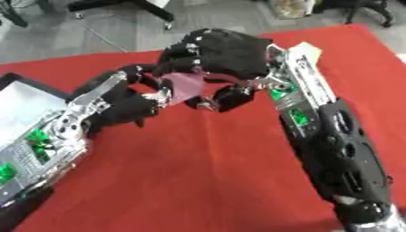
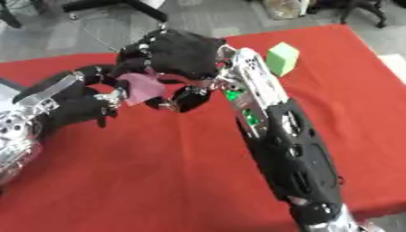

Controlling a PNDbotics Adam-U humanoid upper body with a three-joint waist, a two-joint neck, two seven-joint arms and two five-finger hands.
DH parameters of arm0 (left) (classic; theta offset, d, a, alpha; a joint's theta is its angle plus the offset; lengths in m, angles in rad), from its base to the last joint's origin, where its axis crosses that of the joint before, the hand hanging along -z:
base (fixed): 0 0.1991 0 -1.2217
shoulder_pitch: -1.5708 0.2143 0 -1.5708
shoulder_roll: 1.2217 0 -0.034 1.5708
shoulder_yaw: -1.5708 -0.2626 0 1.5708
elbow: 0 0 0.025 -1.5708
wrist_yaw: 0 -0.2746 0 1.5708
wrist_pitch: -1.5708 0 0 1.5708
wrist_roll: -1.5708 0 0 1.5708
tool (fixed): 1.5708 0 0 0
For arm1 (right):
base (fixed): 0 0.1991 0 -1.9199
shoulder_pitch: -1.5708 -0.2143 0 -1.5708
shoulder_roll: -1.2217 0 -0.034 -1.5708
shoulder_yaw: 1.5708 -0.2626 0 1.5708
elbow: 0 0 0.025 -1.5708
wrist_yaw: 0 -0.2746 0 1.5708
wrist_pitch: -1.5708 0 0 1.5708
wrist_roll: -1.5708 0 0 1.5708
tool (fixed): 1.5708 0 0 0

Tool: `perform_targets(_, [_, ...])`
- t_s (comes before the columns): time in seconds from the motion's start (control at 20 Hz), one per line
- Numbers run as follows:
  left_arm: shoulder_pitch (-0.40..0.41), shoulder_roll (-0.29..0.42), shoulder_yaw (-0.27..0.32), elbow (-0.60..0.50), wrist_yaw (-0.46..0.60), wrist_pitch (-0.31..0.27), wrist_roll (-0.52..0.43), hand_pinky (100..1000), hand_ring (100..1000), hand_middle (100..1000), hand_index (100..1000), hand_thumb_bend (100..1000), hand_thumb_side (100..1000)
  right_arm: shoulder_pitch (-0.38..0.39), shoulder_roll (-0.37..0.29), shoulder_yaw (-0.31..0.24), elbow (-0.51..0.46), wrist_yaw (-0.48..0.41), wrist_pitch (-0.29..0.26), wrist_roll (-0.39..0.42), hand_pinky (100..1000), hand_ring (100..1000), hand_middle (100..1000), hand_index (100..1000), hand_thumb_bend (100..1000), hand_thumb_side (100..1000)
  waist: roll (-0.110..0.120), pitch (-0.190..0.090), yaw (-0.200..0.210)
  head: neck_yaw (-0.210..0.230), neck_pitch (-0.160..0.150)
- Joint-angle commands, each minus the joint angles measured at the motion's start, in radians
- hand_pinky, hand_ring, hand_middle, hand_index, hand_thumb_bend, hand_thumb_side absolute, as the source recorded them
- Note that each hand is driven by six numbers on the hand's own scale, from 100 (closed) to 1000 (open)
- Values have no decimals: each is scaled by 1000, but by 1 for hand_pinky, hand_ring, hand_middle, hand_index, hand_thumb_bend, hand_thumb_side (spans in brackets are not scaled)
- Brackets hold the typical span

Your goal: Pick up the objects with one hand, pass them to the other hand, and then place them into the box on the other side of the table.

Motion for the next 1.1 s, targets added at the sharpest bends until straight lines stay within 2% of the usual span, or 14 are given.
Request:
perform_targets(0.05, [-13,-19,-32,-31,-4,1,-4,349,427,324,500,100,344,-26,20,1,-18,-10,-25,19,699,671,281,715,100,100,3,4,1,-1,-2])
perform_targets(0.3, [-13,-20,-34,-31,12,2,13,341,414,303,482,100,340,-25,19,0,-18,-13,-27,18,701,671,308,725,100,100,5,3,2,-1,-2])
perform_targets(0.45, [-12,-18,-35,-31,9,6,33,323,390,267,449,100,258,-26,18,-1,-16,-19,-28,16,703,674,330,736,100,100,5,2,1,-2,-2])
perform_targets(1.1, [8,0,-34,-31,16,6,120,300,367,228,406,100,226,-38,-3,-11,-17,-32,-22,25,714,688,405,737,100,100,7,-1,4,-10,-2])
